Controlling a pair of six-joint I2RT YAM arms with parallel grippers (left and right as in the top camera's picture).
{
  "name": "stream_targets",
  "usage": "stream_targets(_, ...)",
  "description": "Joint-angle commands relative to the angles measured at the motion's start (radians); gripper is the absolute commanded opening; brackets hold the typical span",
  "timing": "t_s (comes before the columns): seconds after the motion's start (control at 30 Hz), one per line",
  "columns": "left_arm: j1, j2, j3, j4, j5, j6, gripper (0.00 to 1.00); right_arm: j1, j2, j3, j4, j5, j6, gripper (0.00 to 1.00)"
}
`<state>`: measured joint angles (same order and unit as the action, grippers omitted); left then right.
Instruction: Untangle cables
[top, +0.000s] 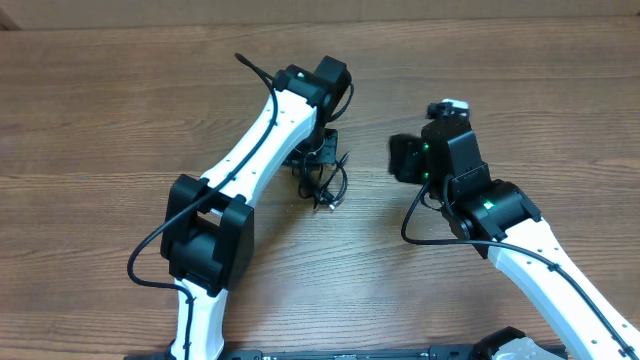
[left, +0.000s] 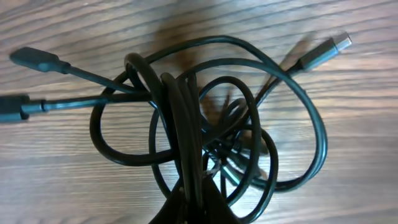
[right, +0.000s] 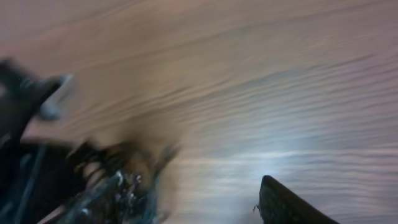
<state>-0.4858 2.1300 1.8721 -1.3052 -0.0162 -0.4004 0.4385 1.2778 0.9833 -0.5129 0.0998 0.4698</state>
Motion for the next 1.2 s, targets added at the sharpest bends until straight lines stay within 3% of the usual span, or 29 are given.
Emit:
stream_targets(0.0,0.031,-0.039,0.057,-0.002,0.177,0.094,0.04,-0.002,0.043,0.018,0.002,-0.264,0.002,0.67)
stream_targets(0.13,0.077,-0.074,0.124,-0.030,0.350,0.147,0.04,-0.002,0.123,0.018,0.019,-0.338,0.002,0.68)
stream_targets(0.43,0.114,-0.089,0.169,-0.079,0.541,0.181,0.04,-0.002,0.252,0.018,0.068,-0.341,0.006,0.63)
stream_targets(0.47,0.117,-0.089,0.169,-0.078,0.555,0.185,0.04,-0.002,0.258,0.018,0.075,-0.340,0.006,0.58)
stream_targets(0.5,0.120,-0.089,0.169,-0.079,0.571,0.193,0.04,-0.002,0.269,0.018,0.085,-0.336,0.006,0.45)
stream_targets(0.57,0.129,-0.089,0.169,-0.087,0.584,0.201,0.04,-0.002,0.283,0.018,0.092,-0.275,0.015,0.05)
stream_targets(0.67,0.159,-0.089,0.169,-0.119,0.549,0.233,0.04,-0.002,0.285,0.018,0.045,-0.061,0.115,0.04)
stream_targets(0.83,0.259,-0.093,0.169,-0.189,0.251,0.204,0.04,-0.038,0.284,0.019,-0.060,0.211,0.198,0.04)
stream_targets(1.17,0.499,-0.172,0.169,-0.182,0.200,0.194,0.04,-0.251,0.280,0.040,-0.121,0.205,0.162,0.04)
